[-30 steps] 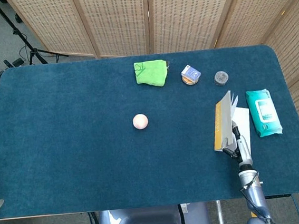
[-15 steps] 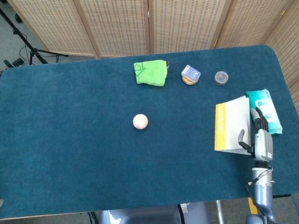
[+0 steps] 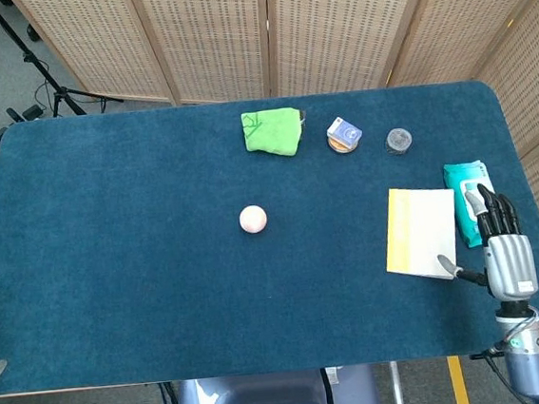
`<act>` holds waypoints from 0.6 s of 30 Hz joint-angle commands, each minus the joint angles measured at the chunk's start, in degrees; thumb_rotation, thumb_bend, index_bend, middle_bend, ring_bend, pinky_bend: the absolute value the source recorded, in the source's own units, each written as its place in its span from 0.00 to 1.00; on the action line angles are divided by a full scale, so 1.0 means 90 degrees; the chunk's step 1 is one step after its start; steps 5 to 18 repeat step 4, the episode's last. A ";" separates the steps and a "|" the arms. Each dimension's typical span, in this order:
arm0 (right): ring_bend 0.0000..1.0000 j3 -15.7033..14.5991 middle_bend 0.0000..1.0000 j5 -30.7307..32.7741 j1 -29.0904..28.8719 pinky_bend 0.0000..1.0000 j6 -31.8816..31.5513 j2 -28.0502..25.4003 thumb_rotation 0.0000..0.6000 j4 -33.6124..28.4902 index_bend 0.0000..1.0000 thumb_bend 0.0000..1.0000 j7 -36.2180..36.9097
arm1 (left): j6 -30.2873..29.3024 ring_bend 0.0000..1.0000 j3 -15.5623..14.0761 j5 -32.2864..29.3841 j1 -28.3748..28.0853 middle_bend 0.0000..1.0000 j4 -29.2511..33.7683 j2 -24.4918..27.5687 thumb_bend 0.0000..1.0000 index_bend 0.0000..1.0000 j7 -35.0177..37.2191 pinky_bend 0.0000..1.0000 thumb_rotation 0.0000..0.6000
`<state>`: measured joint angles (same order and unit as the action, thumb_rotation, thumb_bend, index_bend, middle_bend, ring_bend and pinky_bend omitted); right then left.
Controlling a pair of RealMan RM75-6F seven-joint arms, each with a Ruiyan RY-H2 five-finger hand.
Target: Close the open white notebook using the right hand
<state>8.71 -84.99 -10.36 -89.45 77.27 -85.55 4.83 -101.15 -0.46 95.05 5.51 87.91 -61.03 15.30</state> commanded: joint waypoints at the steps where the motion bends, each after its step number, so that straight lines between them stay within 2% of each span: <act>1: 0.00 -0.0422 0.00 -0.0040 0.0237 0.00 0.0391 -0.0664 1.00 -0.0534 0.00 0.00 -0.0251 | 0.0029 0.00 -0.0008 0.0004 -0.0009 0.00 0.0015 -0.0009 0.00 0.00 -0.0061 0.00 1.00; 4: 0.00 -0.0483 0.00 -0.0026 0.0309 0.00 0.0384 -0.0799 1.00 -0.0686 0.00 0.00 -0.0546 | 0.0059 0.00 -0.0006 -0.0015 -0.0015 0.00 0.0040 -0.0020 0.00 0.00 -0.0123 0.00 1.00; 18: 0.00 -0.0483 0.00 -0.0026 0.0309 0.00 0.0384 -0.0799 1.00 -0.0686 0.00 0.00 -0.0546 | 0.0059 0.00 -0.0006 -0.0015 -0.0015 0.00 0.0040 -0.0020 0.00 0.00 -0.0123 0.00 1.00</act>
